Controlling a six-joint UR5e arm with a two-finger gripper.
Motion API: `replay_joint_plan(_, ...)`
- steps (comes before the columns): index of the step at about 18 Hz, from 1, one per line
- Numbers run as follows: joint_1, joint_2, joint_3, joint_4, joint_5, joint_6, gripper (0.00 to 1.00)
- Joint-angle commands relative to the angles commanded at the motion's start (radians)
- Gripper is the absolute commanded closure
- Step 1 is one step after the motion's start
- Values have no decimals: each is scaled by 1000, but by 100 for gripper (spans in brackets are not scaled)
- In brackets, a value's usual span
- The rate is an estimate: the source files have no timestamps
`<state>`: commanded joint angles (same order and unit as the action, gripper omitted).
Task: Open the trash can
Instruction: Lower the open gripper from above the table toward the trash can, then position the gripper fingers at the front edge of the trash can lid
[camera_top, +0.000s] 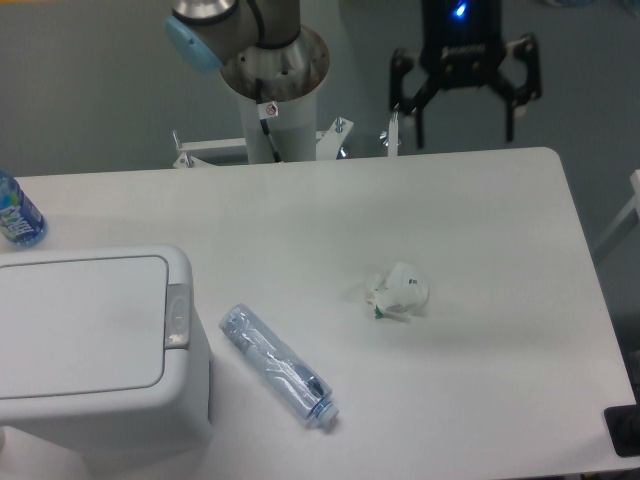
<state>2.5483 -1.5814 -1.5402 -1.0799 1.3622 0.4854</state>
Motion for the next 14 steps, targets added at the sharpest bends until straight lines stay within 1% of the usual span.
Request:
replay_joint_plan(3, -58, -51, 29, 0, -46, -175, 0)
replay_joint_plan(6, -114, -115, 75, 0, -112, -304, 0)
replay_joint_plan(9, -138, -164, 109, 2, -175, -448, 0)
replay_joint_plan(10, -147, -175, 109, 9, -190, -458, 0)
replay_joint_plan(12, -167, -186, 106, 46, -202, -464, 0)
replay_joint_plan(14, -187, -198, 106, 63, -206, -482, 0)
